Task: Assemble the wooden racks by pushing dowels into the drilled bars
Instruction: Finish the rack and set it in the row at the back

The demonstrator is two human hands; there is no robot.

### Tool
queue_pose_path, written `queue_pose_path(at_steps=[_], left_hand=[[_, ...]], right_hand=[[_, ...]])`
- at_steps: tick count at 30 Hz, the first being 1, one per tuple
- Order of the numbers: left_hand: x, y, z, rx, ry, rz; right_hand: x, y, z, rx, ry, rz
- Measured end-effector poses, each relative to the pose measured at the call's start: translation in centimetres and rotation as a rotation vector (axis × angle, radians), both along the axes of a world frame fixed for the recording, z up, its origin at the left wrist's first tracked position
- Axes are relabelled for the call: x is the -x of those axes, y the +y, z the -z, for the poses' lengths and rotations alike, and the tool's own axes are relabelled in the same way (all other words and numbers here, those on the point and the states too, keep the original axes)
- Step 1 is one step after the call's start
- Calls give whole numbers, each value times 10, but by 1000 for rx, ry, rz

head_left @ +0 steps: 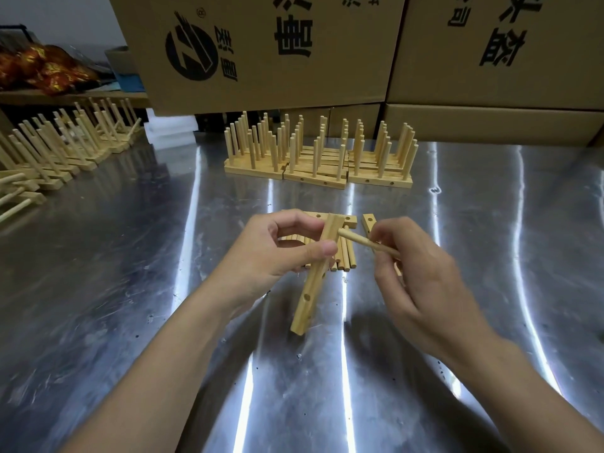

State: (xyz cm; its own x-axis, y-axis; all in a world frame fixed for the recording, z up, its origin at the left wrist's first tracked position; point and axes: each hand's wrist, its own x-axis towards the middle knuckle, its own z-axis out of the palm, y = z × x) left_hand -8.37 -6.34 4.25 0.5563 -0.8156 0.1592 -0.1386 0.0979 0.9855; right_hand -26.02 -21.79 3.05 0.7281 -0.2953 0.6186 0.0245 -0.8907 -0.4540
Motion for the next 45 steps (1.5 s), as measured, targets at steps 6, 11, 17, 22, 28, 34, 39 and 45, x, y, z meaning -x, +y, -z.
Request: queue_pose_path(at_steps=[6,11,17,22,28,34,39,45], left_hand=[[4,0,-3,73,-21,86],[8,0,-5,77,-116,54],[10,3,-9,-24,-276,-58],[19,-7,1,7,-282,-1],[28,-14,14,-26,-377,7],[30,-12,13,-46,-437,-18],[26,-15,17,-118,-483,-46],[28,-20,24,-112,-381,-40]], right_hand=[[-3,-3,3,84,-4,54],[0,0,-2,109,-14,42],[-4,2,-10,-1069,185,-252],[-5,5,-9,-835,103,-224],[-1,4,-1,-142,1,132],[-2,6,-15,-1450,185,-237],[-4,0,-13,-1229,240,-178],[-4,14,7,-146,44,188]])
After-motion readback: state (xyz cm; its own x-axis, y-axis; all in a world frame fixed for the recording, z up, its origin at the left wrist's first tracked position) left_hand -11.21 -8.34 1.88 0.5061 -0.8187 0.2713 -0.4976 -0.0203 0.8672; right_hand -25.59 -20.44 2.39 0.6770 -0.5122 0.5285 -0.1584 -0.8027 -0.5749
